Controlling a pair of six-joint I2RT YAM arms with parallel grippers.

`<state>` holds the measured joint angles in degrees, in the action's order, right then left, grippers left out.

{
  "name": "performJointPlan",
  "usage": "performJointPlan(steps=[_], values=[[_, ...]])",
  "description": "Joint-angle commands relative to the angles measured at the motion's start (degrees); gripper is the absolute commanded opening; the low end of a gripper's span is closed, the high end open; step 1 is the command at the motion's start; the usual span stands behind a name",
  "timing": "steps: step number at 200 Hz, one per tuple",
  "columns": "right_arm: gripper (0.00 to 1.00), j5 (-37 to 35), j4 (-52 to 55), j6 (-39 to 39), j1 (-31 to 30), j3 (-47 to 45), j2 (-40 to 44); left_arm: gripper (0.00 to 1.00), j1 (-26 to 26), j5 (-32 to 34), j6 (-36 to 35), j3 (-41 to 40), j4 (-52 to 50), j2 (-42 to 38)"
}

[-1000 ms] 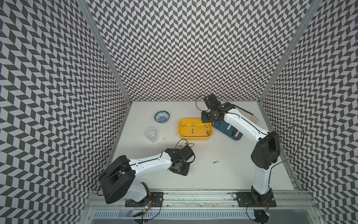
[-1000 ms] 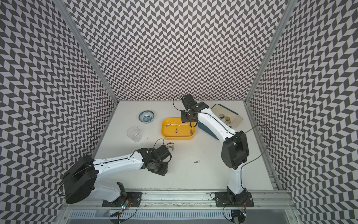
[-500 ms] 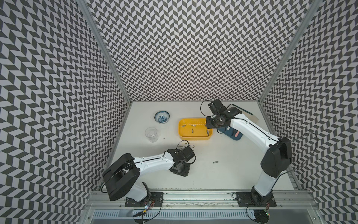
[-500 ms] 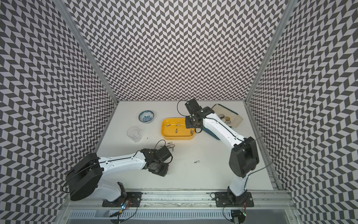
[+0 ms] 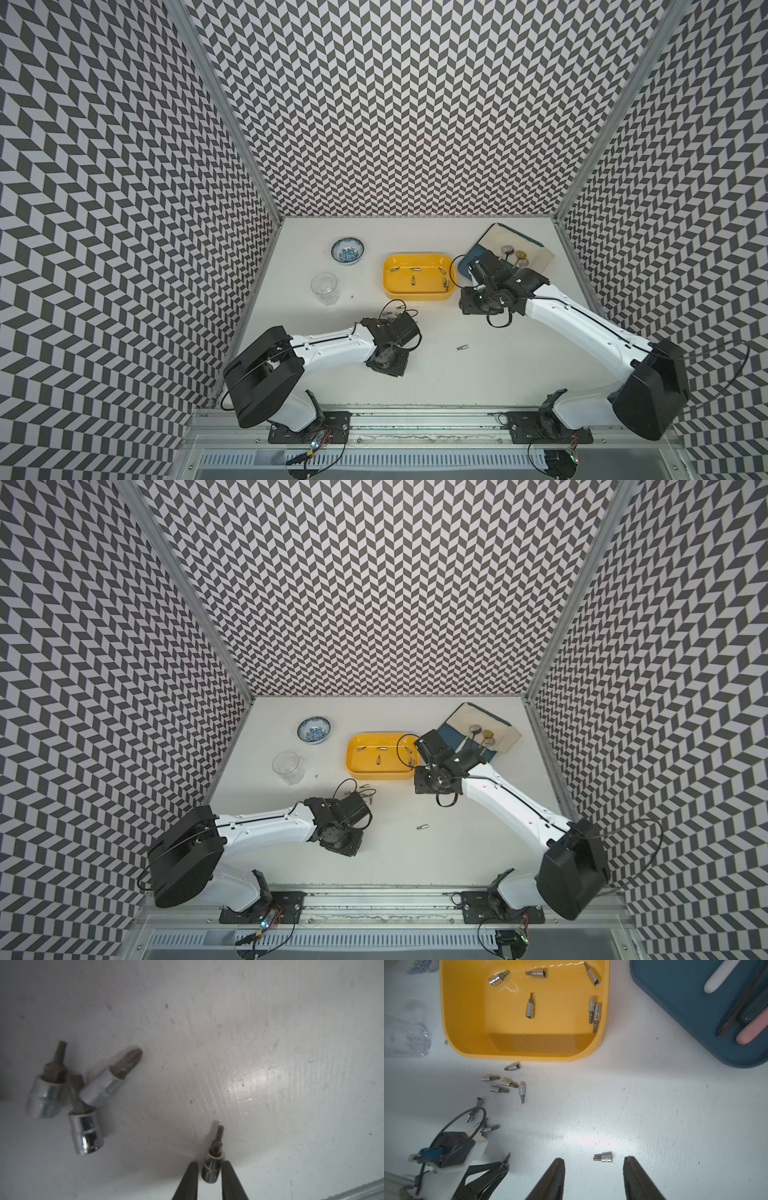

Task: Put the bit on the desktop into the storage box
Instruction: Pick up the screwdriver bit from the center of the board.

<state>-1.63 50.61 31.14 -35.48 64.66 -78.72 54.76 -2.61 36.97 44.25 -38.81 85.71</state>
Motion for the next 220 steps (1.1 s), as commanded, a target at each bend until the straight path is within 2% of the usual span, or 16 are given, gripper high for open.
performJointPlan(steps=[1, 41, 80, 106, 129, 144, 169, 200, 220], values=[[0.5, 0.4, -2.3, 3.1, -0.8, -3.0, 4.1, 0.22, 0.3, 1.0, -0.8, 0.3, 0.7, 2.6], [0.51, 0.9, -2.4, 4.3, -1.0, -7.9, 7.4, 0.16, 0.5, 1.0, -1.2, 1.4, 0.8, 4.8], [0.51, 2.2, -3.8, 5.4, -1.9, -11.5, 8.0, 0.0, 0.5, 1.0, -1.1, 2.1, 0.8, 5.5], [0.51, 2.8, -5.6, 6.2, -2.8, -13.9, 7.8, 0.0, 0.5, 1.6, -0.8, 3.7, -1.1, 4.0], [0.51, 2.9, -6.6, 6.4, -3.3, -15.6, 7.8, 0.0, -0.2, 2.3, -1.9, 8.6, -4.7, 1.3], [0.51, 2.1, -7.1, 6.7, -3.5, -16.5, 8.6, 0.0, -2.0, 1.3, -4.0, 12.9, -7.3, 0.3], [0.51, 1.9, -8.4, 8.5, -3.5, -18.5, 10.9, 0.0, -8.0, 0.5, -9.2, 21.2, -11.7, 1.1], [0.51, 7.0, -10.0, 8.7, -3.5, -20.8, 10.8, 0.0, -14.9, 0.9, -15.3, 30.8, -13.8, 6.3], [0.51, 11.3, -11.6, 8.2, -3.5, -22.2, 10.2, 0.0, -17.6, 0.1, -18.1, 36.5, -13.5, 11.4]])
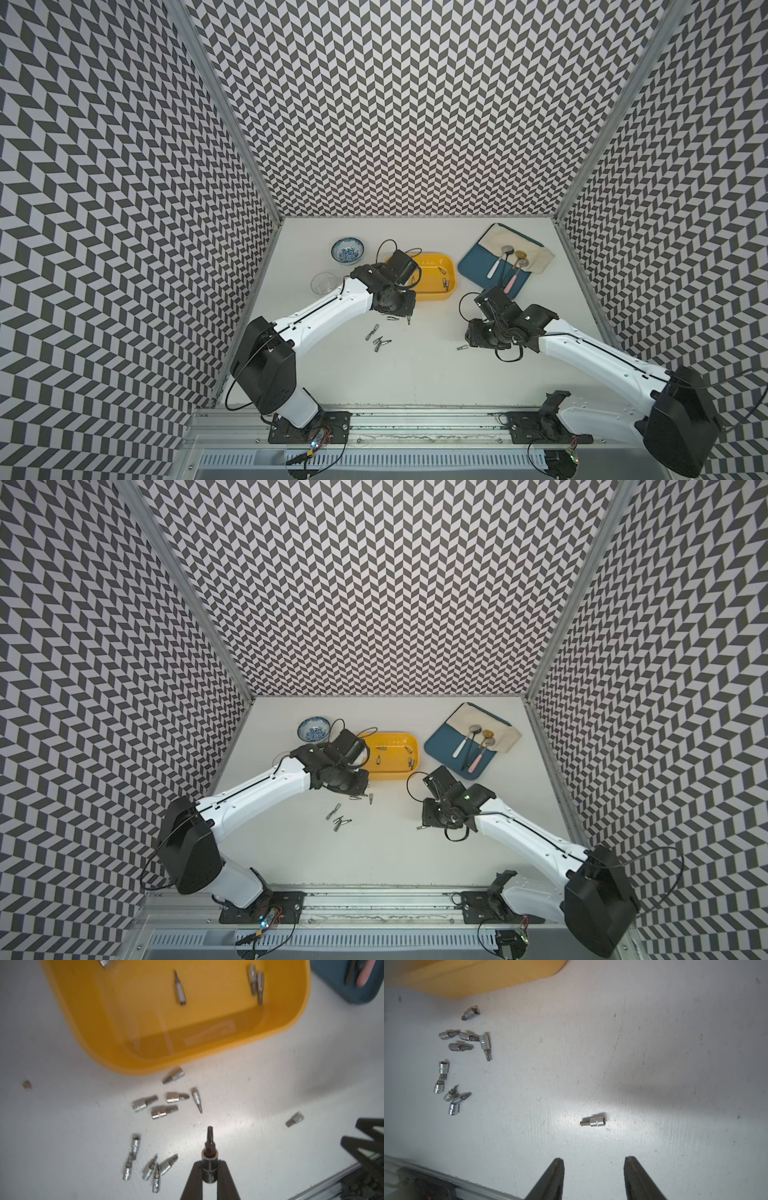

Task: Put the bit on the desktop into the storage box
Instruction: Pick up the screwdriver bit from the center of the board, then place the screwdriver bit in the storage box.

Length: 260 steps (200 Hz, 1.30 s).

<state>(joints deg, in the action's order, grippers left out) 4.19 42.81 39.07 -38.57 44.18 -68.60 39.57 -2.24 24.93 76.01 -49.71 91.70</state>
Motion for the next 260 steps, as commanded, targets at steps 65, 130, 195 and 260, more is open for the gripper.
performJointPlan(steps=[65, 130, 195, 260], values=[[0.51, 9.9, -5.9, 0.4, -1.7, -2.6, -2.5, 0.0, -4.9, -1.5, -8.1, 19.9, 0.1, 22.4], [0.51, 8.5, -8.6, 1.3, -2.3, -5.3, -6.1, 0.0, -7.0, -1.5, -9.6, 26.7, 0.5, 31.7], [0.51, 6.3, -10.9, 0.7, -2.2, -4.3, -11.3, 0.0, -8.3, -1.9, -10.5, 29.5, 0.3, 35.4], [0.51, 4.7, -11.9, 0.6, -2.2, -2.8, -14.1, 0.0, -8.6, -2.2, -10.4, 30.1, 0.6, 37.6]])
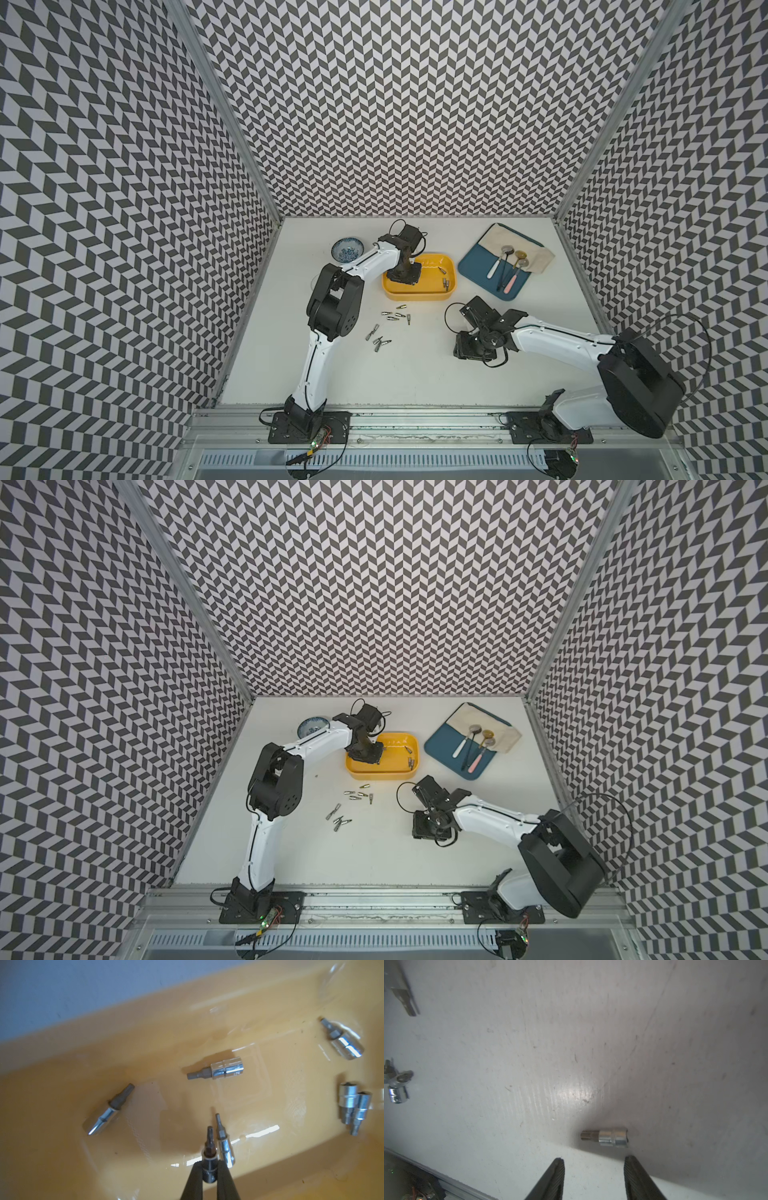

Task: Put the bit on the desktop into the storage box
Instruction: Place the screwdriver bit in the storage box.

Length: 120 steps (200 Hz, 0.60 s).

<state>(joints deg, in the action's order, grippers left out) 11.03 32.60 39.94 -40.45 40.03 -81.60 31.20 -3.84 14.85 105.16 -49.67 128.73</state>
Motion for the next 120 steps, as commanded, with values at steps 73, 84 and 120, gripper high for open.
performJointPlan(steps=[73, 84, 120], values=[[0.51, -5.0, -0.9, -2.1, 0.1, 5.4, -5.3, 0.15, -0.5, -0.3, -0.3, 1.8, 0.8, -0.6], [0.51, -5.3, -0.6, -2.5, 0.1, 6.1, -6.0, 0.17, -0.5, -0.3, -0.3, 2.0, 0.7, -0.8], [0.5, -6.2, 0.2, -3.2, 0.2, 7.4, -7.9, 0.25, -0.5, 0.1, -0.3, 3.2, 0.5, -2.0]])
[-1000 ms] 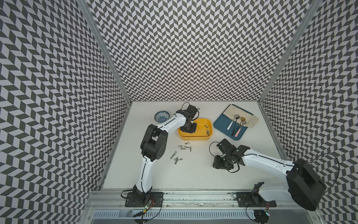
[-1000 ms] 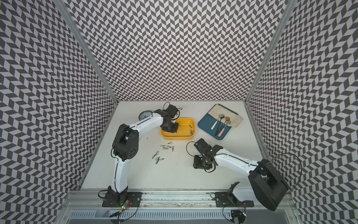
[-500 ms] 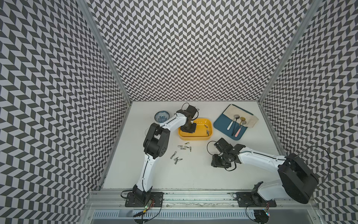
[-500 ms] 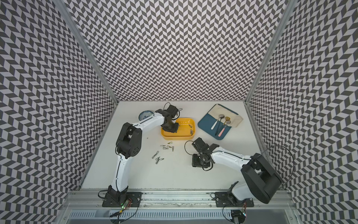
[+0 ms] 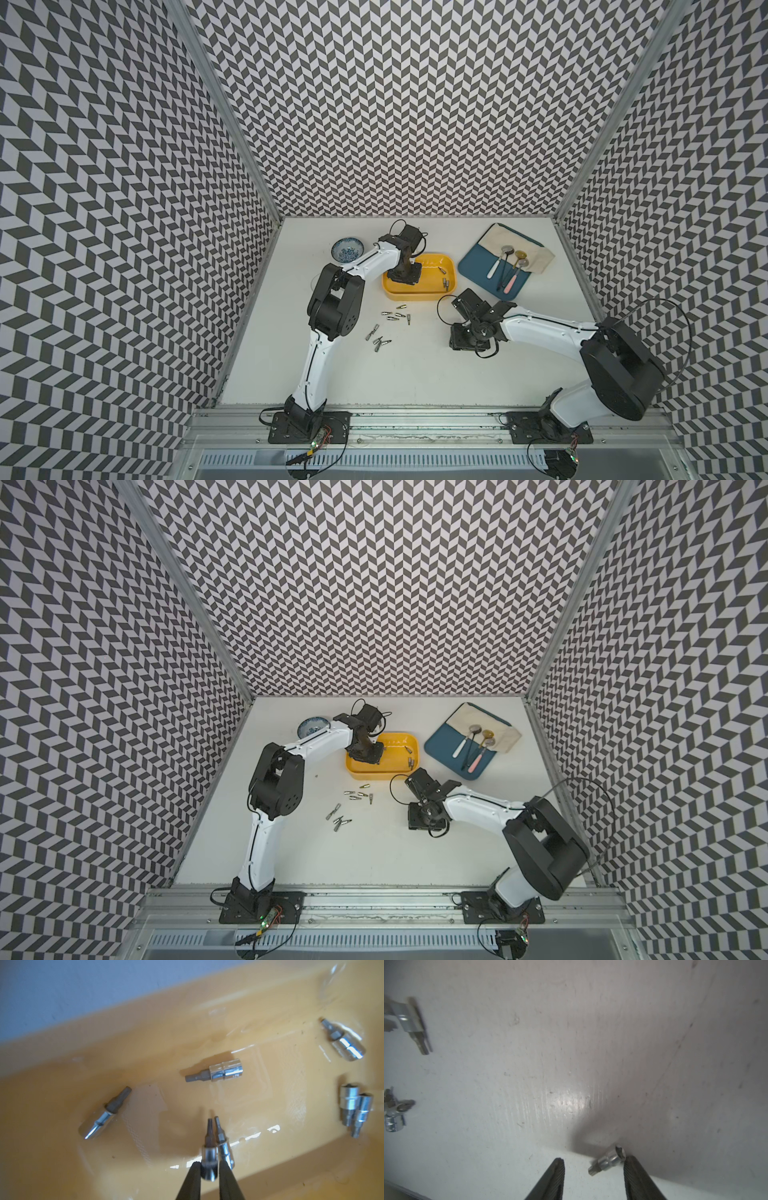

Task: Put the bit on the desktop into the storage box
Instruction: Place the screwdriver bit in the storage box.

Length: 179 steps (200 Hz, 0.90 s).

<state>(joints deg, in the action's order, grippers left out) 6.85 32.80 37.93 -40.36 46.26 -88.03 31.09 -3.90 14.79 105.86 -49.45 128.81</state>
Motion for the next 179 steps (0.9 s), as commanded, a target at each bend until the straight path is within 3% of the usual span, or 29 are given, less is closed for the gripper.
performJointPlan(steps=[1, 37, 78, 179], values=[[0.5, -2.0, 0.0, -1.2, 0.1, 1.2, -1.4, 0.25, -0.4, 0.2, -0.2, 2.6, 0.2, -2.2], [0.46, -5.0, 2.0, -1.9, 0.1, 2.7, -2.8, 0.33, -0.5, 1.2, -0.3, 4.2, -0.5, -4.6], [0.39, -7.8, 4.1, -2.8, -0.1, 4.3, -5.0, 0.34, -0.8, 2.3, 0.1, 3.9, -1.7, -9.3], [0.37, -9.8, 7.2, -0.9, -2.8, 3.6, -3.7, 0.36, -1.6, 2.9, 1.5, -6.5, -0.4, -21.4]])
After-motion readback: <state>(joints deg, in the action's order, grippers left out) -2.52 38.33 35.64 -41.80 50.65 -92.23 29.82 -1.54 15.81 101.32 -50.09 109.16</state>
